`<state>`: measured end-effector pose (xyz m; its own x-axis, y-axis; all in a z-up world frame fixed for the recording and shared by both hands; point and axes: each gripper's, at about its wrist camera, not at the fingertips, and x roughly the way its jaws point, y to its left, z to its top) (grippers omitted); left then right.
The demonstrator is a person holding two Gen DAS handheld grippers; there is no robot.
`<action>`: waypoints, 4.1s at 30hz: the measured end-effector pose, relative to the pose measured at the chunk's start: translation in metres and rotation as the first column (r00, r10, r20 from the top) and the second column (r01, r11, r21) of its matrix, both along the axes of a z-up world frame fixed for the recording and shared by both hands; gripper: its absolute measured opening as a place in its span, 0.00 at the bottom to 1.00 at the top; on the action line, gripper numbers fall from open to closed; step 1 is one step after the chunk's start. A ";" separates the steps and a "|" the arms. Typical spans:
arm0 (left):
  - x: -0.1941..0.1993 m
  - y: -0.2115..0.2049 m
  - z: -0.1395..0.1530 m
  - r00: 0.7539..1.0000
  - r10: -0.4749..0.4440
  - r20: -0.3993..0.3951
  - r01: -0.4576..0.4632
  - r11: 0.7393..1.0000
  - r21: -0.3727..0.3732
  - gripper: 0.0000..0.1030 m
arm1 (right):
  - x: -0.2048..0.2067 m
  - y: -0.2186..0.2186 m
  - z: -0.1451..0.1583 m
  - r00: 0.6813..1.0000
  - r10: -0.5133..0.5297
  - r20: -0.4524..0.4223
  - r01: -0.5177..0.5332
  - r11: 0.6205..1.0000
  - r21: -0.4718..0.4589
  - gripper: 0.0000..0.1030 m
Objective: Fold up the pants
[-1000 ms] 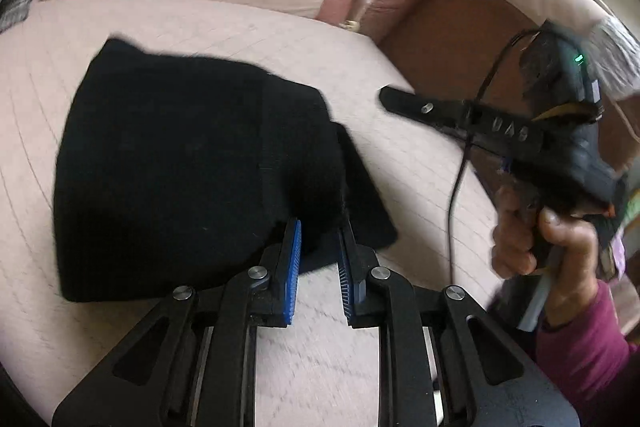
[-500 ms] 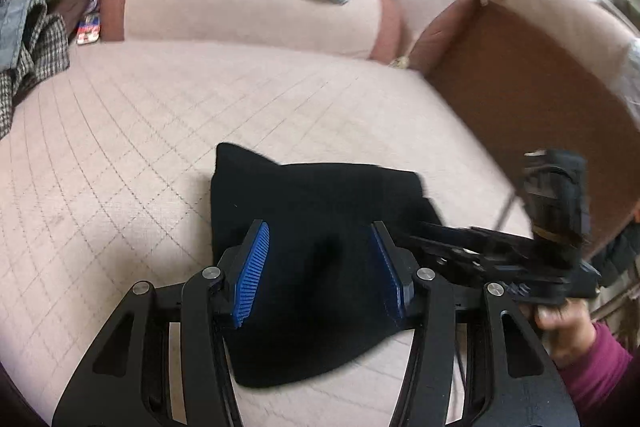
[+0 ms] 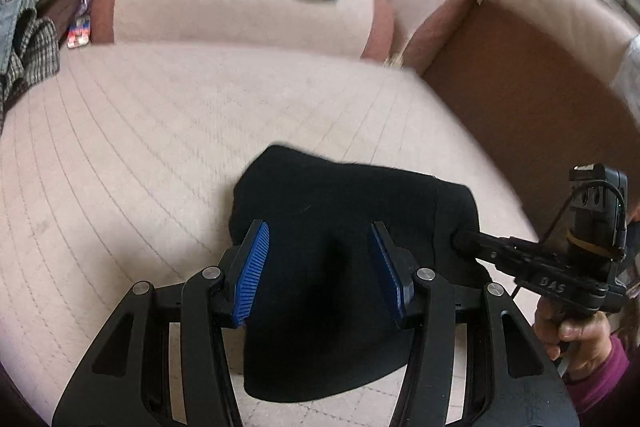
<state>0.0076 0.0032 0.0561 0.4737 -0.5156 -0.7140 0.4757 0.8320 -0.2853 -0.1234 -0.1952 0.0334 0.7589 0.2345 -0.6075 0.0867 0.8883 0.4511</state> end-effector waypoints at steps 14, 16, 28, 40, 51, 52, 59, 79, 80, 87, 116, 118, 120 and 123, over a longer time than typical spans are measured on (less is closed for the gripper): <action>0.024 -0.005 0.005 0.998 0.061 0.006 -0.061 0.997 0.040 0.50 | -0.001 0.009 0.026 0.997 -0.020 0.071 0.028 0.994 -0.109 0.13; 0.035 -0.012 -0.001 0.998 0.062 -0.012 -0.061 0.996 0.060 0.50 | 0.013 0.019 0.025 0.998 0.014 0.069 -0.005 0.991 -0.131 0.13; 0.051 -0.014 -0.025 0.990 0.121 -0.075 -0.117 0.992 0.055 0.57 | 0.045 0.017 -0.006 1.000 -0.011 -0.022 0.008 0.991 -0.131 0.13; 0.008 0.001 -0.002 0.988 0.143 -0.050 -0.140 0.988 0.066 0.57 | -0.008 0.048 0.013 0.996 0.085 -0.017 -0.087 0.981 -0.173 0.27; -0.028 0.004 -0.023 0.986 0.148 -0.080 -0.140 0.986 0.090 0.57 | -0.019 0.050 0.001 0.998 0.053 -0.032 -0.058 0.974 -0.220 0.27; -0.028 0.004 -0.028 0.985 0.148 -0.090 -0.140 0.986 0.093 0.58 | -0.019 0.050 -0.002 0.998 0.047 -0.037 -0.054 0.972 -0.229 0.27; -0.024 0.008 -0.031 0.980 0.152 -0.130 -0.143 0.987 0.074 0.63 | -0.019 0.042 -0.001 0.998 0.039 -0.045 -0.047 0.979 -0.199 0.27; -0.013 0.013 -0.009 0.981 0.162 -0.105 -0.158 0.986 0.047 0.63 | -0.019 0.019 0.015 0.998 -0.050 -0.022 0.047 0.991 -0.123 0.46; -0.011 0.012 -0.009 0.981 0.157 -0.112 -0.153 0.987 0.046 0.63 | -0.016 0.018 0.015 0.998 -0.059 -0.023 0.056 0.991 -0.125 0.46; 0.001 0.008 -0.016 0.975 0.159 -0.158 -0.155 0.987 0.035 0.63 | 0.012 -0.002 -0.001 0.992 -0.117 -0.052 0.114 0.992 -0.056 0.45; 0.008 0.010 -0.018 0.979 0.146 -0.145 -0.143 0.989 0.028 0.63 | -0.014 -0.012 0.002 0.996 -0.078 -0.036 0.079 0.996 0.031 0.60; 0.007 0.011 -0.019 0.978 0.142 -0.151 -0.140 0.990 0.019 0.63 | -0.013 -0.009 -0.001 0.996 -0.076 -0.046 0.077 0.997 0.030 0.60; 0.007 0.012 -0.020 0.978 0.140 -0.155 -0.140 0.990 0.012 0.63 | -0.012 -0.007 -0.003 0.996 -0.073 -0.049 0.075 0.996 0.037 0.60; 0.009 0.012 -0.021 0.976 0.137 -0.166 -0.138 0.990 0.009 0.63 | -0.009 -0.002 -0.003 0.996 -0.069 -0.054 0.070 0.997 0.020 0.60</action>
